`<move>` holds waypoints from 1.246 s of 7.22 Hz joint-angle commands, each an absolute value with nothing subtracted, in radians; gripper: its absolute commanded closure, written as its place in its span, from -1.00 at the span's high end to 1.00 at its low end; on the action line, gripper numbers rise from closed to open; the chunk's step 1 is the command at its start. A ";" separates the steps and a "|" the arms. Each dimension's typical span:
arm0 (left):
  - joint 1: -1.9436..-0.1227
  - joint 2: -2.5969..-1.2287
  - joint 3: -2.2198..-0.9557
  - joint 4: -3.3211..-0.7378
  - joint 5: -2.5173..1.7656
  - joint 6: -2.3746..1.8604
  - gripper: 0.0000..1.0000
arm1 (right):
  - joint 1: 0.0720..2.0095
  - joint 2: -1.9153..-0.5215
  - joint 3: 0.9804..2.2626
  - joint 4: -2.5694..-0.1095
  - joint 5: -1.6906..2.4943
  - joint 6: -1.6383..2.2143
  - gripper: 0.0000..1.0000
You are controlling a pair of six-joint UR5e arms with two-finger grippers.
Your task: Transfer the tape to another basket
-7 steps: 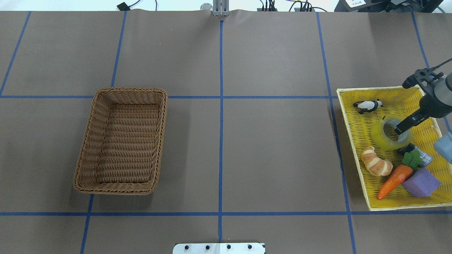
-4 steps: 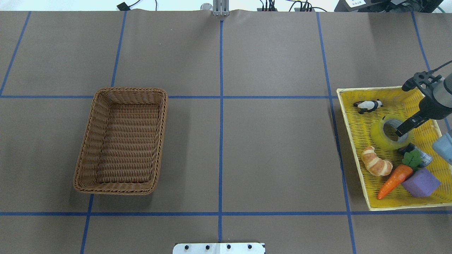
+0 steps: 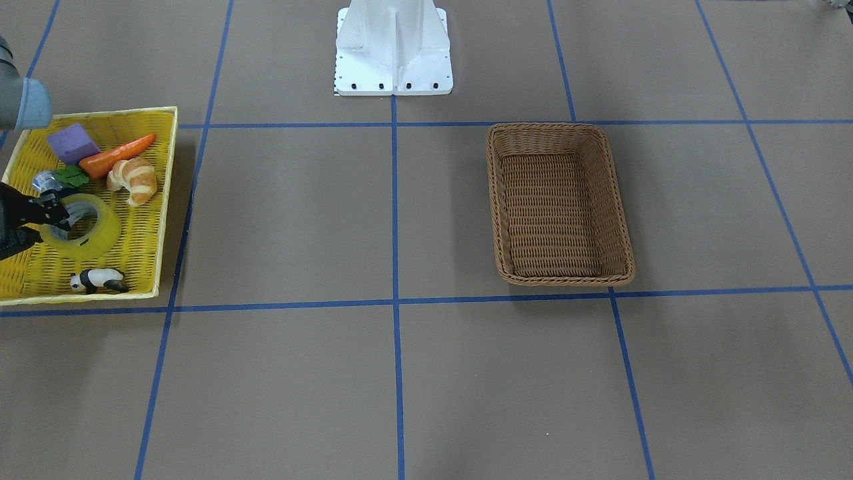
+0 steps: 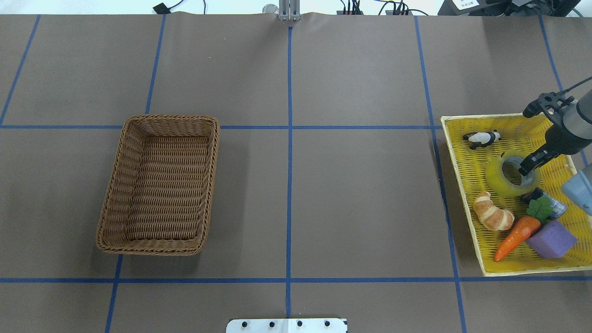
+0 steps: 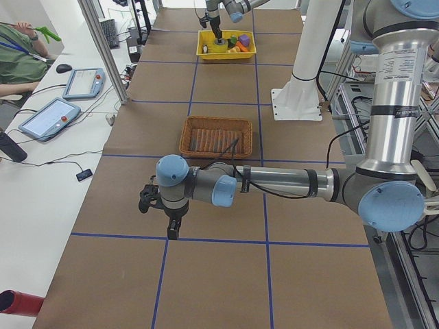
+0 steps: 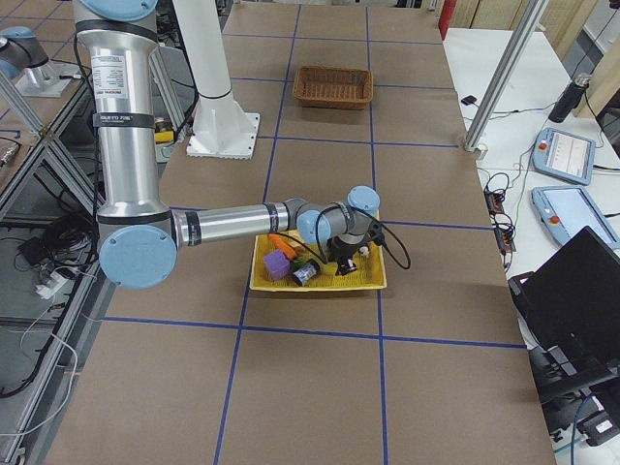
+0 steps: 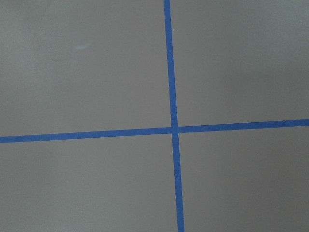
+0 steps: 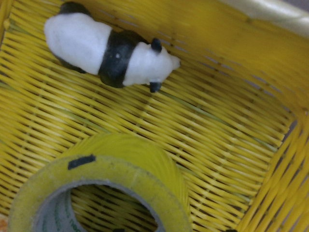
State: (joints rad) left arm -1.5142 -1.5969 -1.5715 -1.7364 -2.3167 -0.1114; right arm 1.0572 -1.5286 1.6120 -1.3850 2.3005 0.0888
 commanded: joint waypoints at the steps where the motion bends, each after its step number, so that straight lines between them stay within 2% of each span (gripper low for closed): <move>1: -1.514 -1.595 -1.572 -1.738 -2.342 -0.112 0.97 | 1.072 -1.526 1.673 -1.385 2.385 0.087 -1.00; 4: -1.514 -1.621 -1.572 -1.752 -2.341 -0.112 0.97 | 1.167 -1.522 1.733 -1.384 2.560 0.097 -1.00; 6: -1.488 -1.702 -1.560 -1.764 -2.336 -0.197 0.96 | 1.167 -1.413 1.796 -1.384 2.588 0.302 -1.00; 7: -1.429 -1.710 -1.603 -1.849 -2.295 -0.371 0.96 | 1.166 -1.314 1.827 -1.382 2.588 0.487 -1.00; 8: -1.377 -1.706 -1.603 -2.046 -2.246 -0.540 0.96 | 1.146 -1.257 1.836 -1.323 2.585 0.635 -1.00; 9: -1.337 -1.709 -1.585 -2.218 -2.244 -0.718 0.96 | 1.090 -1.246 1.830 -1.151 2.556 0.823 -1.00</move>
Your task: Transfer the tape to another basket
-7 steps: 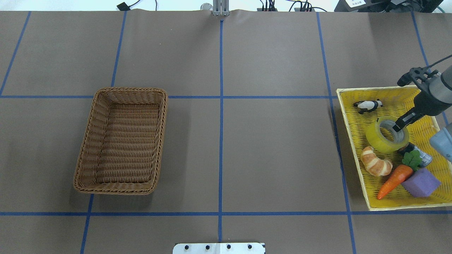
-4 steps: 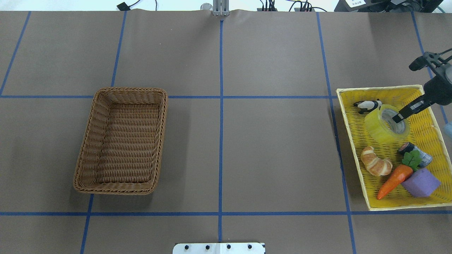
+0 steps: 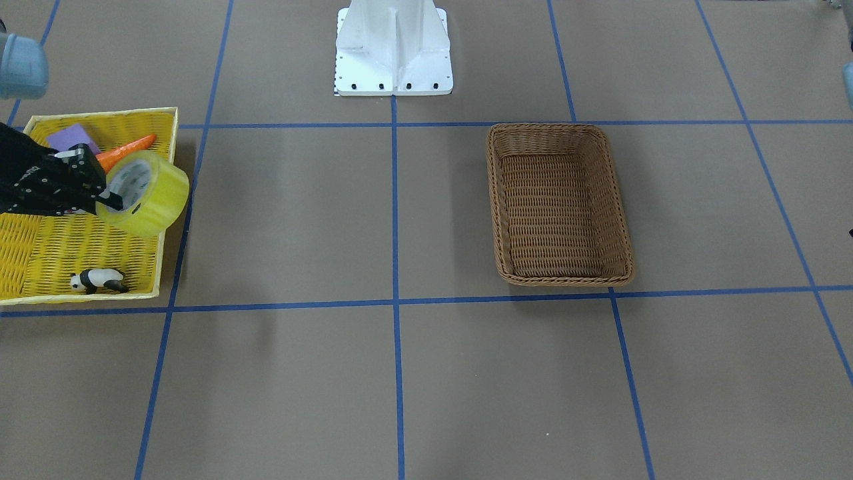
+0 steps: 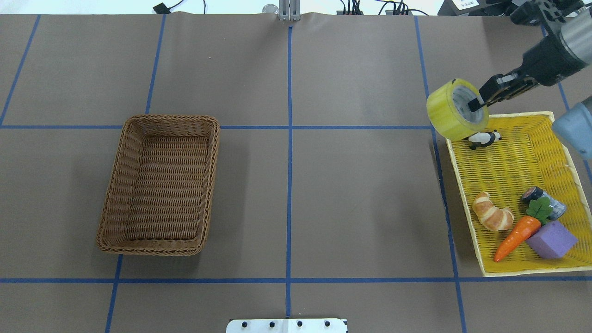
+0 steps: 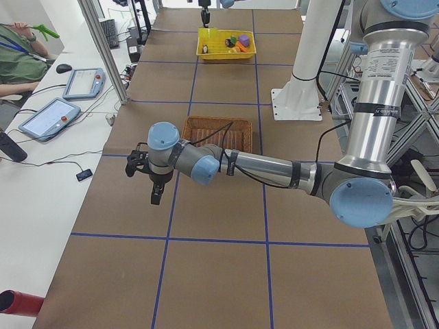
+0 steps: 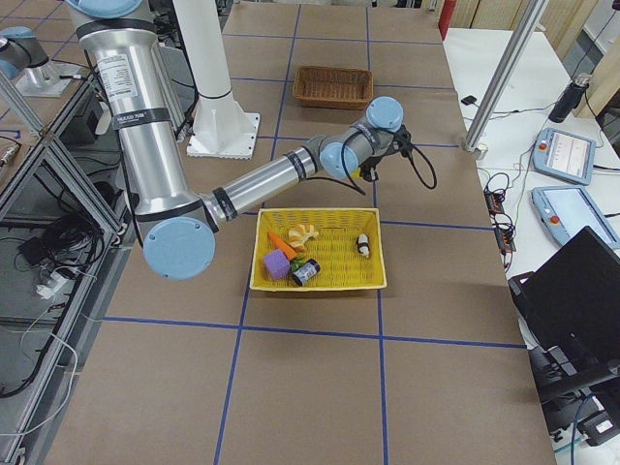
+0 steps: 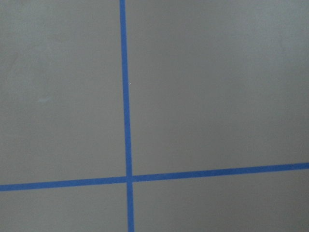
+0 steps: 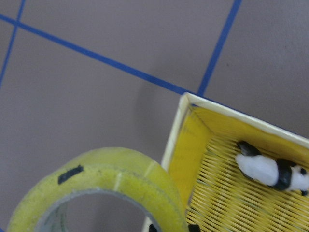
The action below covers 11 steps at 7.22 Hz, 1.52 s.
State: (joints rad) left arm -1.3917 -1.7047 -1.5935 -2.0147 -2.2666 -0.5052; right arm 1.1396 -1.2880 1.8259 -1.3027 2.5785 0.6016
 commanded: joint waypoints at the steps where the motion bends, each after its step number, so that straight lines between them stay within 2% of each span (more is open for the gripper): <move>1: -1.312 -1.710 -1.583 -2.338 -2.247 -0.859 0.96 | 1.010 -1.238 1.829 -0.971 2.446 1.049 -1.00; 4: -1.144 -1.738 -1.595 -2.664 -2.260 -1.449 0.96 | 0.711 -1.236 1.838 -0.503 2.081 1.603 -1.00; 5: -1.067 -1.782 -1.595 -2.737 -2.266 -1.658 0.96 | 0.662 -1.200 1.839 -0.438 2.036 1.718 -1.00; 7: -1.034 -1.943 -1.595 -2.753 -2.447 -1.996 0.96 | 0.567 -1.163 1.859 -0.404 1.924 1.778 -1.00; 10: -0.989 -2.004 -1.667 -2.778 -2.445 -2.142 0.96 | 0.470 -1.164 1.850 -0.299 1.864 1.778 -1.00; 11: -0.973 -2.026 -1.664 -2.893 -2.428 -2.237 0.96 | 0.459 -1.166 1.847 -0.270 1.862 1.778 -1.00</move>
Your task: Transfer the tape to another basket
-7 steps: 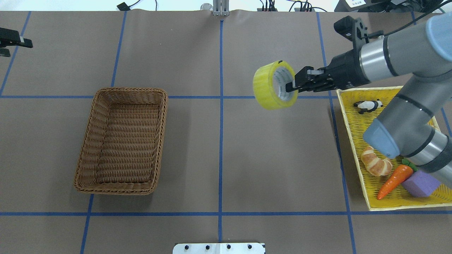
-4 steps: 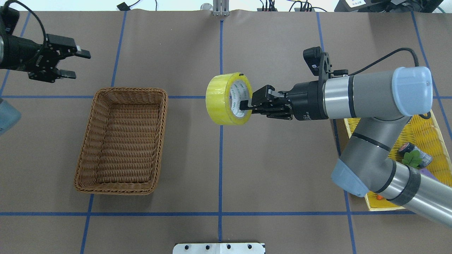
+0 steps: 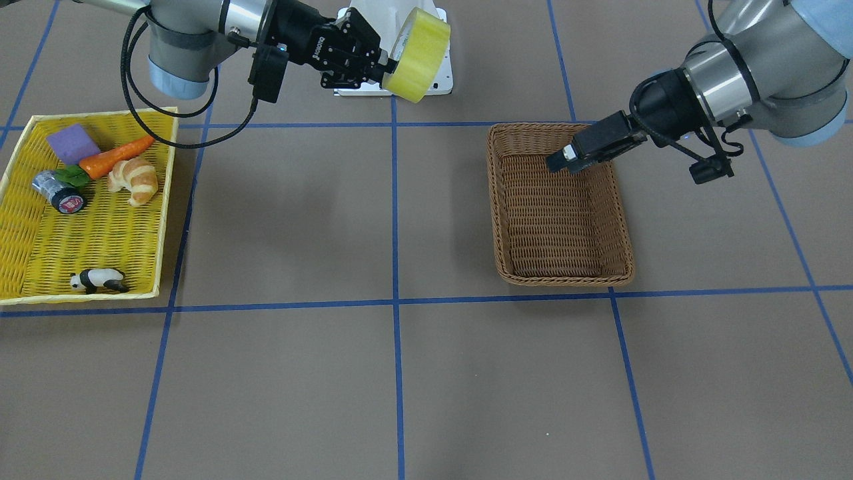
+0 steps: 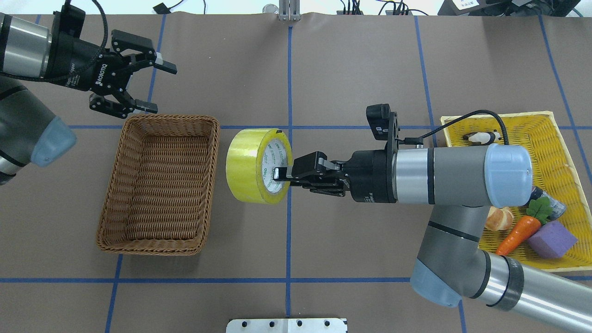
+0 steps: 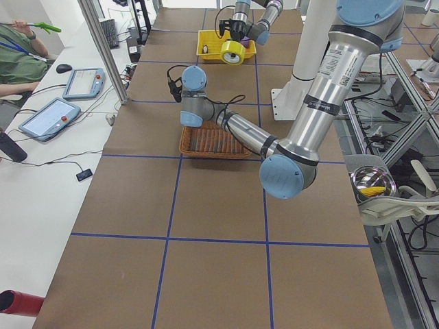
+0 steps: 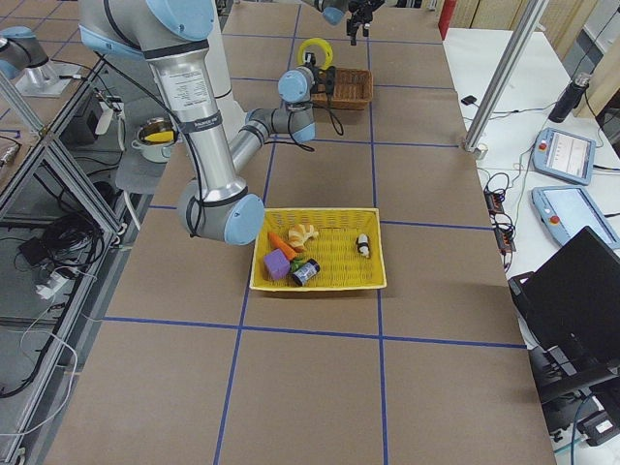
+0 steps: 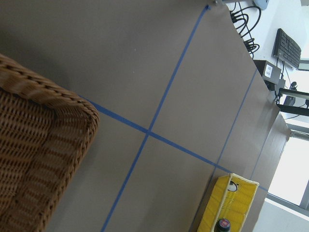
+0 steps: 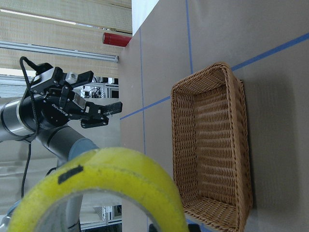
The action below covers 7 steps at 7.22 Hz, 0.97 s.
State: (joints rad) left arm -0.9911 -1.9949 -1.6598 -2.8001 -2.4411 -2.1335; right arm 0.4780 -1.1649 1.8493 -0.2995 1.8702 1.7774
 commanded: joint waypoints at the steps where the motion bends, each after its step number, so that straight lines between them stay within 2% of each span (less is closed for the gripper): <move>1: -0.938 -2.026 -1.664 -3.043 -2.357 -2.294 0.96 | 0.451 -1.166 1.848 -0.262 1.862 1.778 -1.00; 5: -0.905 -2.010 -1.651 -3.345 -2.244 -2.385 0.96 | 0.436 -1.163 1.855 -0.249 1.864 1.775 -1.00; 7: -0.864 -2.005 -1.660 -3.384 -2.195 -2.387 0.96 | 0.431 -1.163 1.848 -0.185 1.861 1.773 -1.00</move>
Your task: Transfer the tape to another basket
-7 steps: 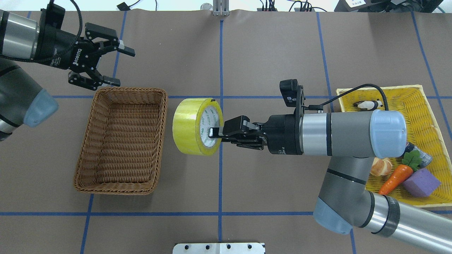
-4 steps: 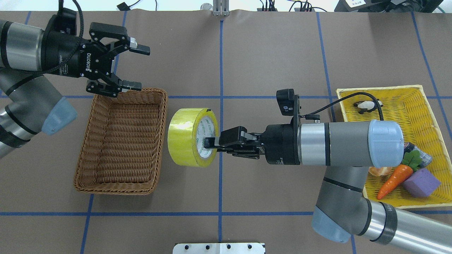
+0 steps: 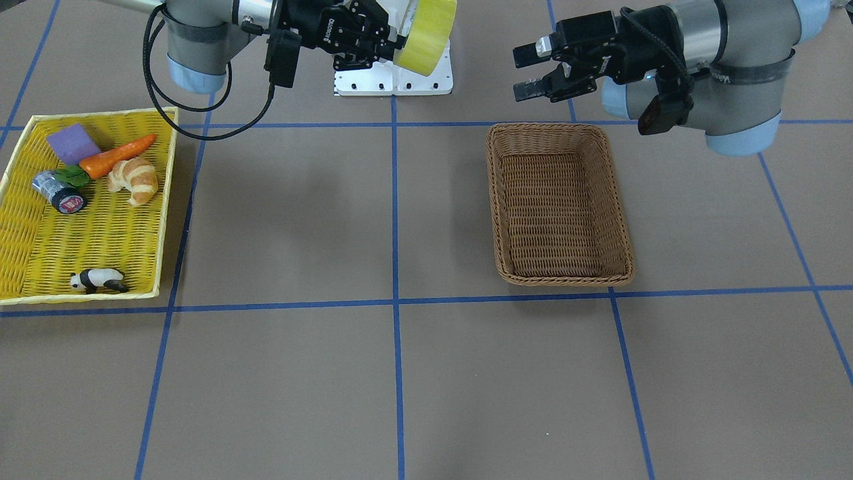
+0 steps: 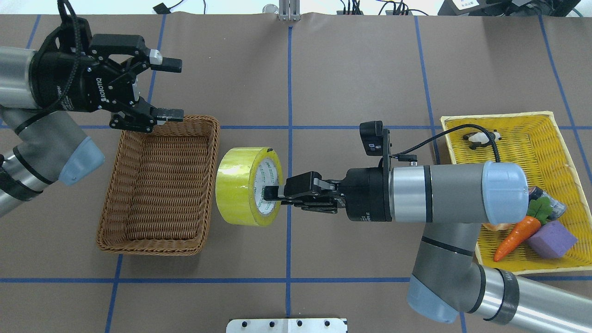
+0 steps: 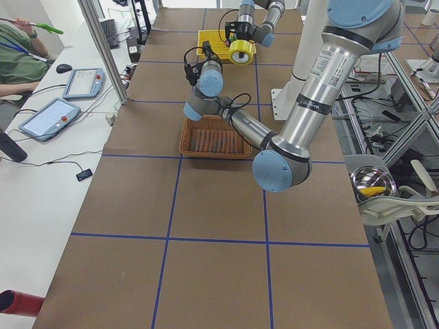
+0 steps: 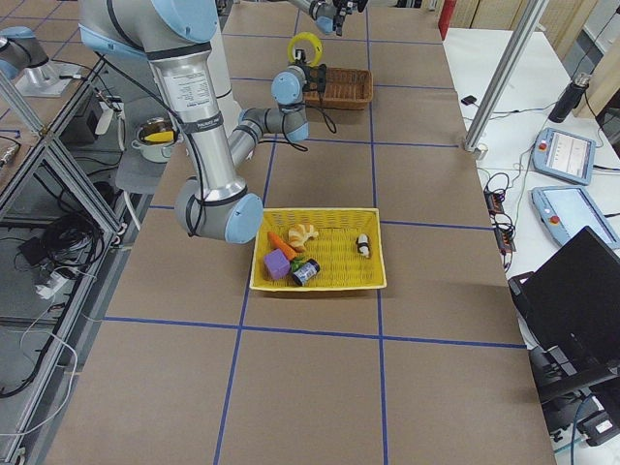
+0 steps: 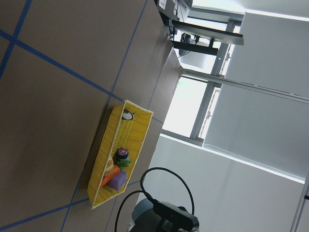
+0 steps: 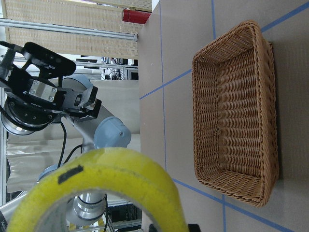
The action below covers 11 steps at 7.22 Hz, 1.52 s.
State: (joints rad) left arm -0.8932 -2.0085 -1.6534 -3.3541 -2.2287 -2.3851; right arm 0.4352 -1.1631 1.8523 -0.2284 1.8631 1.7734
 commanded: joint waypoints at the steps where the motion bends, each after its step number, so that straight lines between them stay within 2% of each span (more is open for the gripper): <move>1: -0.838 -2.006 -1.667 -3.404 -2.175 -2.419 0.96 | 0.431 -1.161 1.847 -0.163 1.856 1.773 -1.00; 7: -0.776 -2.009 -1.743 -3.405 -2.174 -2.523 0.95 | 0.431 -1.149 1.844 -0.160 1.792 1.772 -1.00; 11: -0.695 -2.013 -1.747 -3.407 -2.099 -2.519 0.89 | 0.420 -1.150 1.841 -0.158 1.795 1.772 -1.00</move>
State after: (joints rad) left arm -0.7143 -2.0114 -1.7483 -3.4068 -2.1093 -2.5212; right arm 0.4241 -1.1498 1.8411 -0.1585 1.7942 1.7717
